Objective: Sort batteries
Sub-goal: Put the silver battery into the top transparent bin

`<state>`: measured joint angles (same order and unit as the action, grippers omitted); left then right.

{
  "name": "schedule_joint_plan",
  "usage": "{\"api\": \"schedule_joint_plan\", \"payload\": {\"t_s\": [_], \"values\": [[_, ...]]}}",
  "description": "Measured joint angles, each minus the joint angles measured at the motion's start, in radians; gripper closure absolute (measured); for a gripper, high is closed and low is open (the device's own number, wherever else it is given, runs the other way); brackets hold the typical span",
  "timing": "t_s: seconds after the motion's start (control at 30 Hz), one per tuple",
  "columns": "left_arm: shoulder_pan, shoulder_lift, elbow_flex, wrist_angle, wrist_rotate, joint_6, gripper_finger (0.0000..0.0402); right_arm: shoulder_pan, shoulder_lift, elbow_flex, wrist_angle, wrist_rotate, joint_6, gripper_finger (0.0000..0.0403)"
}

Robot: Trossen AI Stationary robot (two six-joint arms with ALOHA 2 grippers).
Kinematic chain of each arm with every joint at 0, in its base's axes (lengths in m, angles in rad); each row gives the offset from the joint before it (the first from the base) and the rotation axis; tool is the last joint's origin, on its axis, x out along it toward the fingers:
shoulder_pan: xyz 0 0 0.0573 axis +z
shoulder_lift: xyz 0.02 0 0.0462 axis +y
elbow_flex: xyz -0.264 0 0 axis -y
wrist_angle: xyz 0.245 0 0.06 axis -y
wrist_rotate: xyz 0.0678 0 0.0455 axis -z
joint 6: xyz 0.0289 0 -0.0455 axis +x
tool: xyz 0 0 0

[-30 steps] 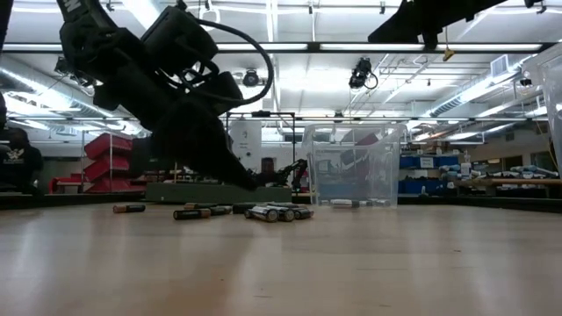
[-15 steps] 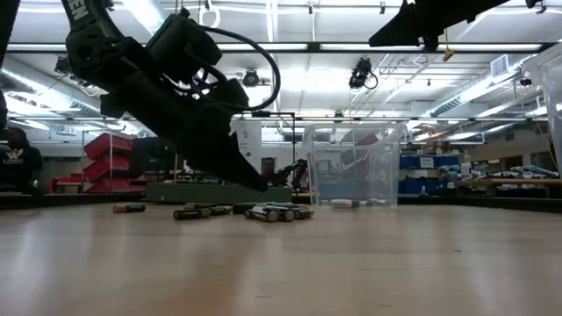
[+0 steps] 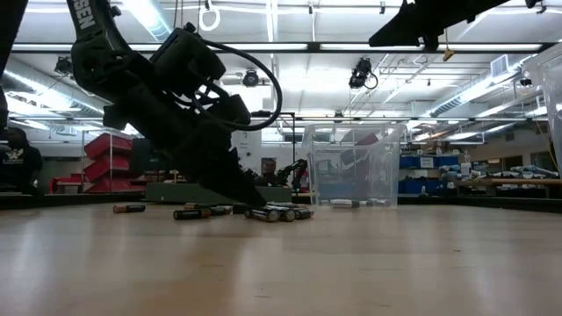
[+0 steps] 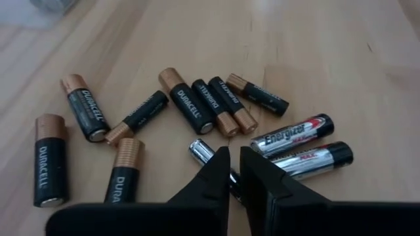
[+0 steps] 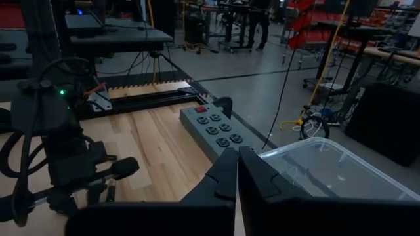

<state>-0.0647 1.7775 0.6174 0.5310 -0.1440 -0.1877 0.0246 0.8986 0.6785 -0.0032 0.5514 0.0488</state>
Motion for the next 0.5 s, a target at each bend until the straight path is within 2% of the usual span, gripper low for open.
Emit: {"api": "schedule_joint_plan", "payload": {"t_s": [0.33,0.5], "values": [[0.0,-0.004,0.001,-0.003,-0.019,-0.007,0.0307,0.0,0.0,0.0,0.001,0.0,0.0,0.0402],[0.013,-0.01,0.023,-0.042,-0.019,-0.025,0.0294,0.0,0.0,0.0,0.002,0.0,0.001,0.0401]]}}
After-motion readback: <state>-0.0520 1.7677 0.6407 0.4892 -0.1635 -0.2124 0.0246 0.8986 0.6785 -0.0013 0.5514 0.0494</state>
